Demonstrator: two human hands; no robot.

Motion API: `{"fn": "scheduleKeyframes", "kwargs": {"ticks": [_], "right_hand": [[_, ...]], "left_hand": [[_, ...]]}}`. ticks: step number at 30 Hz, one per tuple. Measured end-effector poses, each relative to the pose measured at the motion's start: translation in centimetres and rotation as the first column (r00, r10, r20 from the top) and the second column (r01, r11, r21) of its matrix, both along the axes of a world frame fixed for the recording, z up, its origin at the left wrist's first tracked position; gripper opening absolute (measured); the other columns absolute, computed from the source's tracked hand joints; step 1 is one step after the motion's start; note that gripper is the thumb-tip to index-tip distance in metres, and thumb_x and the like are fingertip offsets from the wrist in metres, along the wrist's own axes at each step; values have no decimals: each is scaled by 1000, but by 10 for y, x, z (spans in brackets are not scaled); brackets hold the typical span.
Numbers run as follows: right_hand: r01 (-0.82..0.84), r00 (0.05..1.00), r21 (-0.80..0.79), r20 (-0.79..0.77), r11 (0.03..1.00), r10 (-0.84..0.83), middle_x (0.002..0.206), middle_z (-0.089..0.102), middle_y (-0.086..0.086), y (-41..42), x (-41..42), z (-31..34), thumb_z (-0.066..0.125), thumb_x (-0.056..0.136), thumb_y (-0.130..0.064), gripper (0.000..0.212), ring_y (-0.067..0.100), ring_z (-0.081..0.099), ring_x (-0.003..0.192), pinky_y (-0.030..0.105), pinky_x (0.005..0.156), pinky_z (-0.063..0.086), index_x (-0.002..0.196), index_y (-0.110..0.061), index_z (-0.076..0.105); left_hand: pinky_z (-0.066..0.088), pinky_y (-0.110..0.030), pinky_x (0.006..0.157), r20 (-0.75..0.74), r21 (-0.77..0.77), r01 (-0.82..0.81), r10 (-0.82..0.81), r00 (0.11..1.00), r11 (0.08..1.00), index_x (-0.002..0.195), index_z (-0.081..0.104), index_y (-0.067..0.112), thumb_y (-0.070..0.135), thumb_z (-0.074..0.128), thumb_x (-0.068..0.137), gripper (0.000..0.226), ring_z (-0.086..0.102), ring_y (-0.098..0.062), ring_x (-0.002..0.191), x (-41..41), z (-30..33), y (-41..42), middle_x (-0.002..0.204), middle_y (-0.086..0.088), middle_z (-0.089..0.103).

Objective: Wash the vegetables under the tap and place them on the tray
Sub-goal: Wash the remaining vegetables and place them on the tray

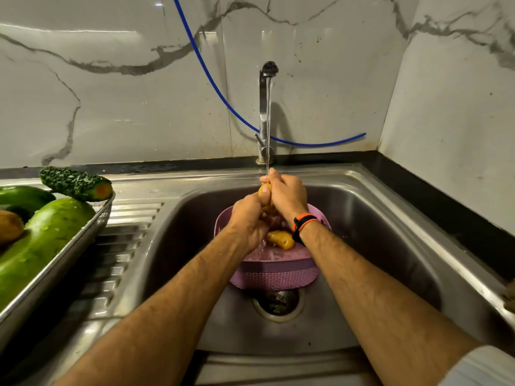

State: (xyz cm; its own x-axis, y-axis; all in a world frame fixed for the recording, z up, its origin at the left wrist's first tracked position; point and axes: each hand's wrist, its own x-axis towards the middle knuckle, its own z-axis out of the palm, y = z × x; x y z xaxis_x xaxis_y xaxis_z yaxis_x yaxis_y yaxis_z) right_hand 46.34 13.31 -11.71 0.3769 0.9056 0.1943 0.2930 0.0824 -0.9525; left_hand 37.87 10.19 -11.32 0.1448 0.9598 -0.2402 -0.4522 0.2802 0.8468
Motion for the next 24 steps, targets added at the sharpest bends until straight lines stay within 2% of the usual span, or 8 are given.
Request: {"fn": "scheduleKeyframes", "kwargs": {"ticks": [5, 8, 10, 13, 15, 20, 21, 24], "right_hand": [[89, 996, 78, 5, 993, -90, 100, 74, 1, -1, -7, 5, 46, 102, -41, 39, 15, 65, 91, 31, 81, 53, 100, -14, 75], [-8, 997, 105, 81, 994, -1, 101, 70, 0, -3, -9, 3, 50, 101, -33, 29, 10, 58, 87, 17, 67, 45, 111, -18, 73], [-88, 987, 61, 139, 994, 79, 110, 69, 3, -2, -13, 0, 48, 102, -27, 28, 13, 57, 94, 22, 75, 45, 116, -18, 70], [-107, 993, -28, 37, 994, 108, 108, 73, 0, 2, -10, 5, 53, 95, -28, 23, 20, 64, 103, 35, 94, 51, 101, -24, 75], [-113, 986, -51, -127, 992, 106, 94, 76, -2, 4, -4, 7, 61, 86, -32, 18, 22, 69, 97, 43, 93, 54, 87, -26, 78], [-46, 999, 45, -22, 998, 47, 117, 70, 7, -9, -24, 1, 47, 98, -20, 29, 23, 62, 109, 37, 97, 49, 117, -16, 70], [-39, 999, 43, -19, 998, 40, 114, 70, 7, -11, -29, 2, 47, 98, -20, 29, 24, 63, 106, 37, 96, 50, 114, -16, 70], [-40, 990, -22, -136, 999, 37, 94, 76, 0, -4, -24, 13, 57, 88, -27, 20, 23, 68, 94, 44, 91, 54, 89, -22, 77]], "left_hand": [[62, -33, 67, 74, 38, -2, -1, 997, 999, 118, 64, 8, 4, 46, 102, 25, 66, -24, 100, -2, -1, 1, 112, -17, 67], [58, -31, 65, 28, 108, -124, 121, 992, 986, 110, 68, 8, -14, 43, 95, 37, 67, -22, 84, -1, -3, 2, 95, -13, 70], [59, -30, 64, -28, 140, -157, 162, 986, 978, 98, 69, 13, -19, 40, 93, 43, 66, -21, 80, -4, -4, 0, 86, -10, 68], [60, -31, 58, -15, 102, -57, 59, 998, 993, 127, 62, 7, -20, 38, 92, 50, 67, -25, 84, -7, -3, 2, 98, -16, 68], [63, -35, 61, -7, 101, -23, 24, 1000, 995, 132, 58, 5, -21, 40, 92, 51, 68, -27, 87, -5, 0, 2, 103, -17, 68], [51, -20, 44, 22, 73, -205, 204, 979, 976, 124, 64, 1, -22, 42, 90, 47, 60, -18, 68, -1, 2, 0, 92, -15, 68], [52, -21, 47, 39, 48, -188, 186, 982, 981, 127, 63, 3, -20, 41, 91, 48, 61, -18, 69, -6, 1, 1, 97, -16, 67], [61, -40, 75, 79, 33, -19, 16, 997, 999, 136, 57, 11, -17, 38, 94, 53, 67, -28, 95, -18, 3, 6, 118, -21, 65]]}}
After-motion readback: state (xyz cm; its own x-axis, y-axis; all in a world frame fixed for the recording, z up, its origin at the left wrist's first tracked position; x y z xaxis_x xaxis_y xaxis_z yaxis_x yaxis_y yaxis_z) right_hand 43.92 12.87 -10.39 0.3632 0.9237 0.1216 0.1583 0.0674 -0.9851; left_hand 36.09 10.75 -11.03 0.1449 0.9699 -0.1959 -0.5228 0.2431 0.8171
